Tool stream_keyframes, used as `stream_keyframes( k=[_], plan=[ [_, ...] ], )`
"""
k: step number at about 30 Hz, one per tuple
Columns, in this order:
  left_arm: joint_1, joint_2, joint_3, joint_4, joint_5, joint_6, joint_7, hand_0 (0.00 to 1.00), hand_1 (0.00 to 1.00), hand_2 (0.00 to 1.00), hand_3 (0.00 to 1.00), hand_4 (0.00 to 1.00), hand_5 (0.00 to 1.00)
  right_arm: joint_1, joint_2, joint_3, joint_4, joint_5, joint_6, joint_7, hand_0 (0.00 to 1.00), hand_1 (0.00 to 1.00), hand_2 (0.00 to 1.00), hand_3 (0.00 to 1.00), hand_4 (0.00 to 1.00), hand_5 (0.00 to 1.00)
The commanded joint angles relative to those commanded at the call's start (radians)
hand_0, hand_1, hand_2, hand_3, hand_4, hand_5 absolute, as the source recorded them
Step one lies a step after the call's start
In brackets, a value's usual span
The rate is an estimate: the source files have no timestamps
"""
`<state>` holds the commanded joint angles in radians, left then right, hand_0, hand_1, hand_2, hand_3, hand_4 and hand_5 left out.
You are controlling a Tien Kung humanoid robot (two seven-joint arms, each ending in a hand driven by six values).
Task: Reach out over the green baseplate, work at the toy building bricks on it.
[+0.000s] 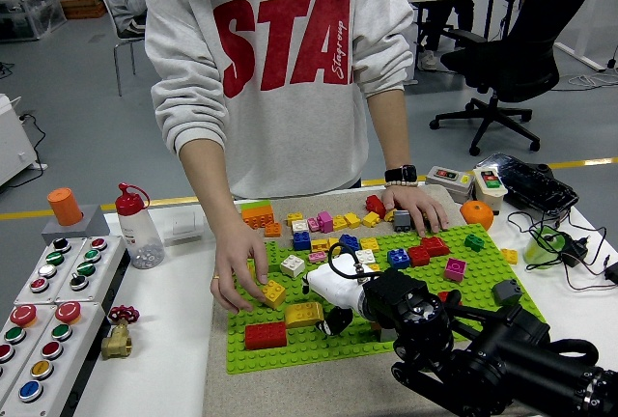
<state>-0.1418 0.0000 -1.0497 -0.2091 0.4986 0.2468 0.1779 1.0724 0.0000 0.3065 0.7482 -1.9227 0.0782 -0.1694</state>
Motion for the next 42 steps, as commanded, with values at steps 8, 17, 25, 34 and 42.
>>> stream_keyframes(
  k=[8,17,25,34,42],
  plan=[
    [-0.003,0.000,0.002,0.000,-0.002,0.001,0.000,0.703,0.654,0.664,0.591,0.441,0.998,-0.002,0.000,0.002,0.000,0.033,0.000,-0.002,0.829,0.735,0.683,0.732,0.724,0.333],
    [-0.001,0.000,0.004,0.000,-0.006,0.002,0.000,0.703,0.653,0.664,0.589,0.442,0.998,0.003,0.000,0.009,0.011,0.015,0.007,-0.006,0.829,0.733,0.683,0.733,0.723,0.337],
    [0.003,0.000,0.005,0.000,-0.008,0.002,0.000,0.703,0.653,0.663,0.587,0.438,0.998,0.012,0.000,0.077,0.057,-0.035,0.034,-0.016,0.829,0.733,0.682,0.730,0.723,0.334],
    [0.007,0.000,0.007,0.000,-0.010,0.002,0.001,0.703,0.653,0.663,0.587,0.437,0.998,0.033,0.000,0.156,0.113,-0.085,0.105,-0.036,0.829,0.732,0.681,0.729,0.724,0.336],
    [0.009,0.000,0.010,0.000,-0.014,0.002,0.002,0.703,0.653,0.663,0.587,0.436,0.998,0.039,0.000,0.206,0.137,-0.120,0.174,-0.051,0.830,0.732,0.681,0.729,0.724,0.327]
  ],
)
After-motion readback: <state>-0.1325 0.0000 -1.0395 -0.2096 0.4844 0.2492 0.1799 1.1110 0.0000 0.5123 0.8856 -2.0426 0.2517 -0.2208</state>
